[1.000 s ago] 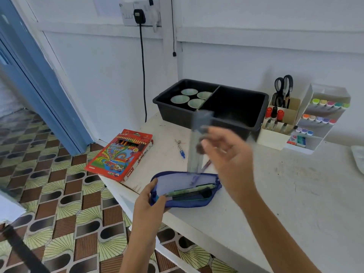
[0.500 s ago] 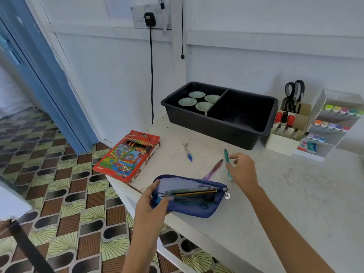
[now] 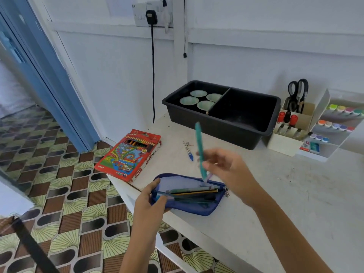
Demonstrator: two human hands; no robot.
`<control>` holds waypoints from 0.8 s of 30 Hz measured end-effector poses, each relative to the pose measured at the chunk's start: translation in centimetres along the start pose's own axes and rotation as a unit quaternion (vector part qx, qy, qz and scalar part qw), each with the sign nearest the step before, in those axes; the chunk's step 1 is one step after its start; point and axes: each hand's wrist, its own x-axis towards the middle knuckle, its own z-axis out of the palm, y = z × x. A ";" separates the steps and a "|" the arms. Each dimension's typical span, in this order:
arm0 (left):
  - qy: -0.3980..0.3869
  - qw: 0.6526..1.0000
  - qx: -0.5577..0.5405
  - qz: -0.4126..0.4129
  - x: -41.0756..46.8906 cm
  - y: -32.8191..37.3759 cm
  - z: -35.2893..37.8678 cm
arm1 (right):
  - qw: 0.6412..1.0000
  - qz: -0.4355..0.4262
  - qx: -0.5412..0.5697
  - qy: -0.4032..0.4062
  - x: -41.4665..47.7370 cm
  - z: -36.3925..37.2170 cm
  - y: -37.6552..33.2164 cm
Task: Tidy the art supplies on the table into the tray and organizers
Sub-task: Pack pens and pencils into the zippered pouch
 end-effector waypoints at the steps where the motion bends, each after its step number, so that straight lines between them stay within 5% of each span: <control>1: 0.001 1.000 -0.004 0.002 0.0 0.1 0.0 | 0.998 -0.017 -0.054 -0.037 -0.4 0.6 -0.1; 5: 0.002 1.000 0.000 0.002 0.1 0.2 0.0 | 0.977 -0.048 -0.186 -0.094 -0.7 1.4 1.5; 10: 0.008 1.000 0.000 -0.006 0.0 0.0 -0.5 | 0.969 -0.060 -0.237 0.020 2.3 -0.7 4.0; 15: 0.017 1.000 -0.009 -0.005 -0.1 0.3 -0.8 | 0.878 0.005 -0.449 -0.166 4.9 -1.5 8.5; 19: 0.036 0.999 -0.016 -0.006 -0.1 0.2 -1.4 | 0.840 -0.030 -0.529 -0.114 4.8 -1.3 9.7; 24: 0.050 0.998 -0.037 -0.004 0.2 0.2 -1.4 | 0.949 -0.102 -0.294 0.056 4.2 -1.1 6.6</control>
